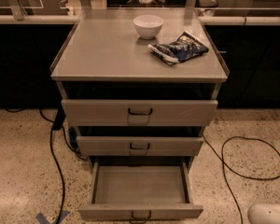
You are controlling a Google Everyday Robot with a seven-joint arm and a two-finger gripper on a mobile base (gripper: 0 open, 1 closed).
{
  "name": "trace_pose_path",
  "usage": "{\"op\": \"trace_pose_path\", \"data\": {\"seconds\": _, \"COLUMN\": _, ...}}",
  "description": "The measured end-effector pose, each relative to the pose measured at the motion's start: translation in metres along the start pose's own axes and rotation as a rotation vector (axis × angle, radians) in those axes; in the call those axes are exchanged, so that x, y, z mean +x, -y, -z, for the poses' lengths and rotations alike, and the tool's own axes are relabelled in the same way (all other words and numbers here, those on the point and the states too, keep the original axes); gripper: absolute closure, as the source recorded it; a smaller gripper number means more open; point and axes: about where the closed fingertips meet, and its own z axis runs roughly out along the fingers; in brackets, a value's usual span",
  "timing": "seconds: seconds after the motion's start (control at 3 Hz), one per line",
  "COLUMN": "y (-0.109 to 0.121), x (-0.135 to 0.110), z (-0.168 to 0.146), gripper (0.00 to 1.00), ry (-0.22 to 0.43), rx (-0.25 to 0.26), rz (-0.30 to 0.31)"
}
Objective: Close bottom drawer
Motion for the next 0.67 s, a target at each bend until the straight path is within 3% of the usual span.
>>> {"op": "trace_pose_path", "data": {"seconds": 0.67, "y": -0.009, "x": -0.029, "z": -0.006, "gripper": 0.0, "ry": -0.034, "rx": 0.033, "rz": 0.148}}
